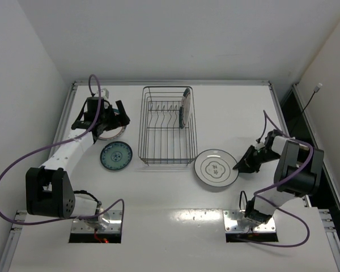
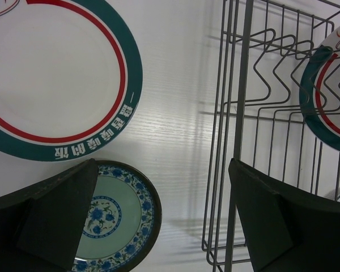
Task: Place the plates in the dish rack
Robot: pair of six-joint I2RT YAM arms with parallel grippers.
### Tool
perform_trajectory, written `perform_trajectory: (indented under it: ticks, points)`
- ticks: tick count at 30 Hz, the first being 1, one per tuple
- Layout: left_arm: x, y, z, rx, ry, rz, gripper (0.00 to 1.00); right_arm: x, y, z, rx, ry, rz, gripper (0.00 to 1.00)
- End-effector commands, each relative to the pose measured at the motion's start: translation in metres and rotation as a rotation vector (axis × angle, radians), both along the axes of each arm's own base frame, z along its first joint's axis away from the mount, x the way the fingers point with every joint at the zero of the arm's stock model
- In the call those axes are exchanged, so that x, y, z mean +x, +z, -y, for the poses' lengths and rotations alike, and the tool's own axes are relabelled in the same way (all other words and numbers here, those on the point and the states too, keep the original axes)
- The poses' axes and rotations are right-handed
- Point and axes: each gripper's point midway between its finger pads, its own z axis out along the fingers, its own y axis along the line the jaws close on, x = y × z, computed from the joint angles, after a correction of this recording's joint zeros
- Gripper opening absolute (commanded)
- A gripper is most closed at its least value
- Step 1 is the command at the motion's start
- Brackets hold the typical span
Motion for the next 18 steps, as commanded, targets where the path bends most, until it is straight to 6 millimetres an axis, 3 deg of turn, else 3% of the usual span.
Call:
perform_trajectory:
  ticks: [1,3,6,7,8,9,11,12,14,15,18]
  points:
    - [0.008,0.027,-0.003,0.006,0.002,0.073,1.0,0.039,0.02,0.036,-0.173,-0.014,0.129,0.0]
    - [0.009,0.027,-0.005,0.004,0.015,0.073,1.0,0.058,0.031,0.044,-0.199,-0.05,0.179,0.0]
    - [0.007,0.027,-0.008,0.005,0.037,0.072,1.0,0.1,0.065,0.066,-0.273,-0.129,0.277,0.0]
    - [0.007,0.027,-0.009,0.002,0.052,0.072,1.0,0.124,0.093,0.074,-0.313,-0.145,0.357,0.0]
    - [0.008,0.027,-0.012,0.011,0.065,0.072,1.0,0.136,0.105,0.084,-0.368,-0.167,0.382,0.0]
    - [0.006,0.025,-0.014,0.019,0.075,0.063,1.0,0.16,0.136,0.087,-0.401,-0.184,0.458,0.0]
    - [0.004,0.021,-0.022,0.041,0.118,0.045,1.0,0.175,0.172,0.095,-0.508,-0.205,0.522,0.0]
    - [0.004,0.021,-0.026,0.046,0.141,0.045,1.0,0.192,0.206,0.082,-0.541,-0.189,0.592,0.0]
    - [0.0,0.015,-0.033,0.068,0.182,0.018,1.0,0.202,0.236,0.08,-0.663,-0.2,0.632,0.0]
    - [0.0,0.015,-0.036,0.077,0.194,0.019,1.0,0.209,0.265,0.062,-0.72,-0.184,0.69,0.0]
    - [0.0,0.021,-0.04,0.081,0.218,0.029,1.0,0.219,0.305,0.023,-0.778,-0.141,0.774,0.0]
